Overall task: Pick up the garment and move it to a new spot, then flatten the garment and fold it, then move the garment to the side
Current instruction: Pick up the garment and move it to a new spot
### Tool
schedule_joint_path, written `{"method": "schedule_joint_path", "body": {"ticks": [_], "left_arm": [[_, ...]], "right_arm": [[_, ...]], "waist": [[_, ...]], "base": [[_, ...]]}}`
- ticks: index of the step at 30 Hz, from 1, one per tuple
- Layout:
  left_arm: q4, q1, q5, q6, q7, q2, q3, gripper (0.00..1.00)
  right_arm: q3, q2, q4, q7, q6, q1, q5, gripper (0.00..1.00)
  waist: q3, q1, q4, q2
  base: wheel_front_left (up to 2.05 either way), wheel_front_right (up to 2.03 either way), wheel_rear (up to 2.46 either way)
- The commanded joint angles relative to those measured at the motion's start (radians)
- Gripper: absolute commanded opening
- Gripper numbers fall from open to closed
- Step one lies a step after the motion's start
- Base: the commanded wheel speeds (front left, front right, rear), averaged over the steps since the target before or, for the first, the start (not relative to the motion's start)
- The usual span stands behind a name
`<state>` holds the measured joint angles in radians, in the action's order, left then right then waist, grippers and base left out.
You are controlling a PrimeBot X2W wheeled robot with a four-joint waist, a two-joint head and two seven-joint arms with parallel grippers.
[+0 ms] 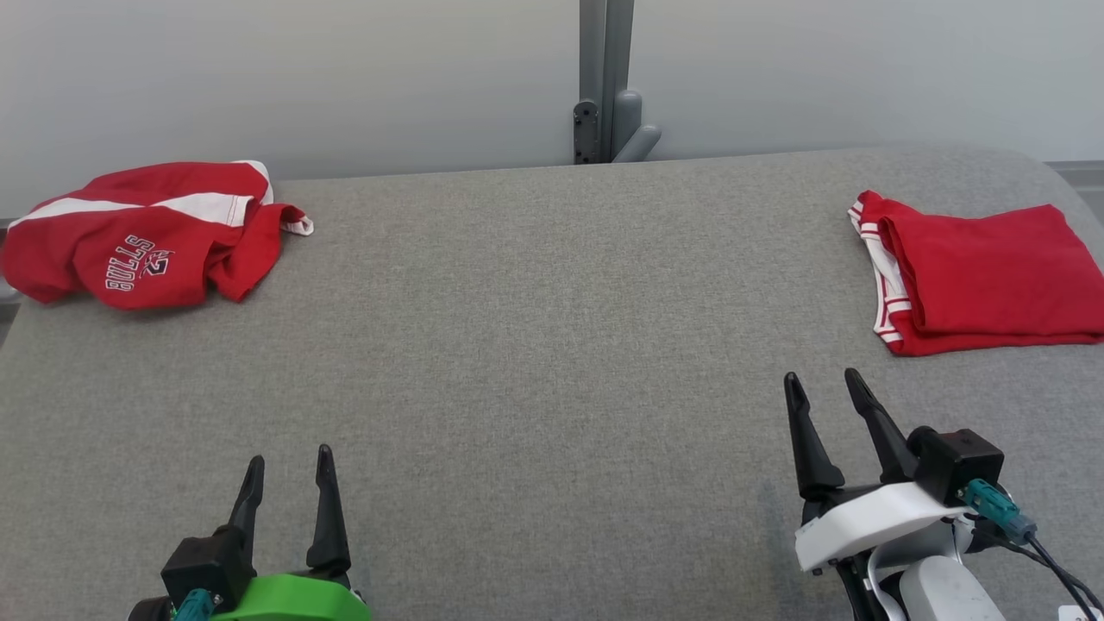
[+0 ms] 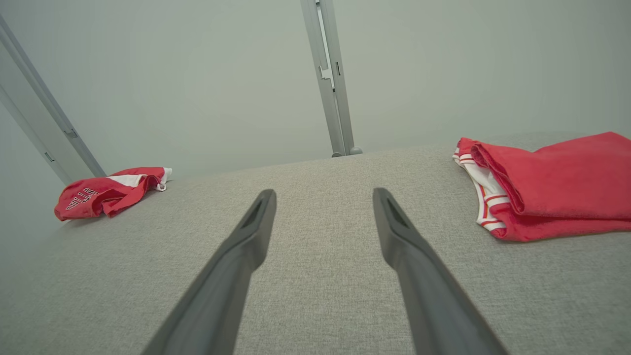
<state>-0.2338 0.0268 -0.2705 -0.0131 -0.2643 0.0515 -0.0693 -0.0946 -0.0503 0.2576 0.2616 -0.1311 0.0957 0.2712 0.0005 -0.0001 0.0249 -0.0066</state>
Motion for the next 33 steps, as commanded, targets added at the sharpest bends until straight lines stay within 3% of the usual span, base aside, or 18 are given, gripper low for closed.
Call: {"method": "schedule_joint_path", "body": {"ticks": [1, 12, 16, 28, 33], "left_arm": [[0.001, -0.007, 0.005, 0.001, 0.0, -0.001, 0.001, 1.0], [0.013, -0.008, -0.001, 0.012, 0.0, 0.0, -0.007, 1.0], [0.022, -0.003, 0.007, 0.018, 0.0, 0.0, -0.001, 1.0], [0.044, 0.043, 0.029, 0.022, 0.0, 0.006, 0.037, 1.0], [0.099, 0.087, 0.016, 0.047, 0.0, 0.006, 0.081, 1.0]], "right_arm": [[0.002, -0.001, -0.006, 0.004, 0.001, -0.011, 0.003, 1.0], [0.003, -0.001, -0.008, 0.004, 0.001, -0.016, -0.01, 1.0], [-0.004, 0.0, -0.013, 0.003, 0.001, -0.022, -0.008, 1.0], [-0.03, 0.0, -0.02, 0.003, 0.001, -0.039, 0.017, 1.0], [-0.088, -0.002, -0.004, 0.003, 0.001, 0.013, 0.02, 1.0]], "waist": [[0.001, 0.0001, 0.002, 0.0066], [-0.003, 0.0001, 0.059, 0.0066], [-0.011, 0.0001, 0.133, 0.0066], [-0.034, 0.0001, 0.451, 0.0066], [-0.005, 0.0001, 0.496, 0.0066]], "base": [[0.0, 0.0, 0.0], [0.0, 0.0, 0.0], [0.0, 0.0, 0.0], [0.0, 0.0, 0.0], [0.0, 0.0, 0.0]]}}
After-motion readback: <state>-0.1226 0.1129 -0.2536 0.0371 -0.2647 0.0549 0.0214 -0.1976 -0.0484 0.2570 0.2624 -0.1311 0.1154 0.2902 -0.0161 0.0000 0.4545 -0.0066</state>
